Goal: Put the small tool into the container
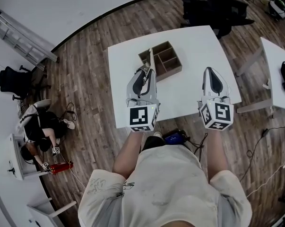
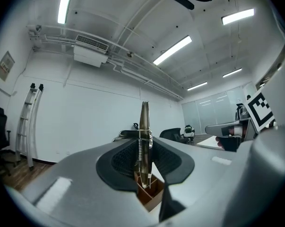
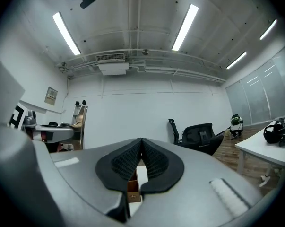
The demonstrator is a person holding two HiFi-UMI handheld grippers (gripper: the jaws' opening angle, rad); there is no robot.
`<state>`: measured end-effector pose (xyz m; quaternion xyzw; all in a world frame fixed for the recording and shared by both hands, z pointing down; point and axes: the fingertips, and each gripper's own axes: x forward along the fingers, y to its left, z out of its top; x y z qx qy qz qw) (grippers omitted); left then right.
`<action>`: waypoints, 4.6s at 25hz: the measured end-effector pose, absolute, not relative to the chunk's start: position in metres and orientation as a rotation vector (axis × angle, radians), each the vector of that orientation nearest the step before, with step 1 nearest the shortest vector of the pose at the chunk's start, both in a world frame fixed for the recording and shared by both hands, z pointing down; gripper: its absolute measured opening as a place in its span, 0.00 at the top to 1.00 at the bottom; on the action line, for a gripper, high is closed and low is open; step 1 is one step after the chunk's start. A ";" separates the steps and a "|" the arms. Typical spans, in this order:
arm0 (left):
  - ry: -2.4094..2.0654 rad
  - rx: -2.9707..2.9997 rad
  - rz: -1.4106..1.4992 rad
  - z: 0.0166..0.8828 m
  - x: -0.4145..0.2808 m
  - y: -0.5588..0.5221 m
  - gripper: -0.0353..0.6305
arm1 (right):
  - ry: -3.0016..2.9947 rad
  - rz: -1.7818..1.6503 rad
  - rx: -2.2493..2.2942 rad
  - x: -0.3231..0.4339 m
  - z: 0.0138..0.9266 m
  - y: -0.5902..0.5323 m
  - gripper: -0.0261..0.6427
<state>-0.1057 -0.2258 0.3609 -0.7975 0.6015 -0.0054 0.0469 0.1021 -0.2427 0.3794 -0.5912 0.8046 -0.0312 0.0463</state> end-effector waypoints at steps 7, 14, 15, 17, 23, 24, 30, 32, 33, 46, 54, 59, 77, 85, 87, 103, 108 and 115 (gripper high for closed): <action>1.761 -2.410 -0.174 0.366 -0.103 -0.237 0.79 | 2.448 -0.113 -1.833 0.105 0.382 -0.239 0.95; 1.685 -2.385 -0.332 0.374 -0.099 -0.253 0.79 | 2.442 -0.122 -1.857 0.106 0.384 -0.237 0.95; 1.677 -2.381 -0.356 0.376 -0.099 -0.255 0.79 | 2.441 -0.121 -1.861 0.107 0.384 -0.238 0.95; 1.667 -2.371 -0.406 0.381 -0.099 -0.262 0.79 | 2.438 -0.118 -1.867 0.108 0.384 -0.238 0.95; 1.637 -2.330 -0.596 0.398 -0.105 -0.282 0.79 | 2.427 -0.118 -1.889 0.111 0.385 -0.239 0.95; 1.625 -2.326 -0.623 0.402 -0.104 -0.285 0.79 | 2.424 -0.118 -1.893 0.111 0.385 -0.238 0.95; 1.538 -2.316 -0.812 0.434 -0.097 -0.307 0.79 | 2.423 -0.131 -1.918 0.113 0.392 -0.236 0.95; 1.504 -2.309 -0.876 0.443 -0.094 -0.314 0.79 | 2.418 -0.133 -1.928 0.115 0.393 -0.234 0.95; 1.487 -2.305 -0.907 0.448 -0.092 -0.318 0.79 | 2.414 -0.134 -1.933 0.116 0.394 -0.234 0.95; 1.290 -2.177 -1.326 0.508 -0.083 -0.351 0.79 | 2.403 -0.160 -1.962 0.119 0.403 -0.230 0.95; 1.169 -2.102 -1.540 0.538 -0.079 -0.362 0.79 | 2.399 -0.171 -1.973 0.120 0.407 -0.228 0.95; 1.148 -2.073 -1.619 0.548 -0.080 -0.369 0.79 | 2.402 -0.178 -1.981 0.121 0.409 -0.227 0.95; 1.027 -2.021 -1.759 0.565 -0.078 -0.380 0.78 | 2.409 -0.177 -1.996 0.127 0.411 -0.224 0.95; 1.035 -2.041 -1.734 0.566 -0.075 -0.379 0.76 | 2.408 -0.185 -1.994 0.128 0.414 -0.225 0.95; 1.032 -2.038 -1.737 0.567 -0.075 -0.379 0.76 | 2.410 -0.182 -1.991 0.127 0.414 -0.224 0.95; 1.045 -2.063 -1.680 0.556 -0.072 -0.379 0.72 | 2.420 -0.173 -1.978 0.125 0.412 -0.228 0.95; 1.045 -2.067 -1.668 0.550 -0.071 -0.377 0.72 | 2.426 -0.172 -1.973 0.126 0.412 -0.230 0.95; 1.060 -2.109 -1.563 0.525 -0.056 -0.367 0.72 | 2.438 -0.168 -1.960 0.123 0.412 -0.233 0.95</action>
